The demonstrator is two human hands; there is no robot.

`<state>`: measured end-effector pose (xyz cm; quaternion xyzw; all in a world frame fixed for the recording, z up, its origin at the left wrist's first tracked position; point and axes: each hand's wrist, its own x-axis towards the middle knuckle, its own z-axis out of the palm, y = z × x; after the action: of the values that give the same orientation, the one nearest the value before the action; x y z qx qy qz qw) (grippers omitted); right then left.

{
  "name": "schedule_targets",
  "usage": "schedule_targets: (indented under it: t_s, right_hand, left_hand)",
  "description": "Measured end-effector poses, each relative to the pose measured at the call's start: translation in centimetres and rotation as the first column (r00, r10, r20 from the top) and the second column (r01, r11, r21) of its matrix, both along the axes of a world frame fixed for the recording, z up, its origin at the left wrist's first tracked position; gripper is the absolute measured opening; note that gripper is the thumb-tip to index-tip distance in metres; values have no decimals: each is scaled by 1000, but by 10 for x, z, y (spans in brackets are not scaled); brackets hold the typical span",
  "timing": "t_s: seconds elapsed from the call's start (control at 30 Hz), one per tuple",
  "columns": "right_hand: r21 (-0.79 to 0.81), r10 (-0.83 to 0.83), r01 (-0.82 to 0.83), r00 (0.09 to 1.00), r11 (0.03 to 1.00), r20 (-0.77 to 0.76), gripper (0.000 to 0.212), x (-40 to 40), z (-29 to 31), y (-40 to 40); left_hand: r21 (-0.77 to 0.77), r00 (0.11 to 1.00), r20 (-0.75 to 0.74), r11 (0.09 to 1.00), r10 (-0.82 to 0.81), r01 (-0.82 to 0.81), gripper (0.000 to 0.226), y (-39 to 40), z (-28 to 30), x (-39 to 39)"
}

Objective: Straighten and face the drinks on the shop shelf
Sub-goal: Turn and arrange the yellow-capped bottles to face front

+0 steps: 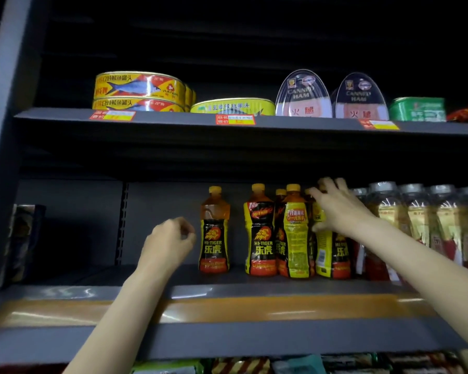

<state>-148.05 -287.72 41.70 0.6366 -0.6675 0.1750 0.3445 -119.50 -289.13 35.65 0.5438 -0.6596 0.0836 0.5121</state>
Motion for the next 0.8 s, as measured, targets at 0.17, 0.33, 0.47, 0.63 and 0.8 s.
schedule_targets:
  t_s: [0.17,0.33,0.47,0.63,0.8]
  right_hand:
    - [23,57,-55,990,998,-126,81,46,9,-18]
    - [52,-41,46,995,998,-90,79,55,5,-36]
    - [10,14,-13,997,1000,-73,72,57,5,-30]
    - [-134,535,-520,836,844,125,62,106,20,-33]
    - [170,442,-539,804,825,398,96,161,22,-86]
  left_hand:
    - [-3,999,-32,1000,13,-13,8,3,0,1]
    - [-13,999,-32,1000,11,-11,9,0,-2,3]
    - [-25,999,-38,1000,-2,1,11,-4,0,2]
    - [-57,991,-117,996,59,-66,12,-5,1,6]
    - [-38,985,-165,997,58,-65,16,0,0,8]
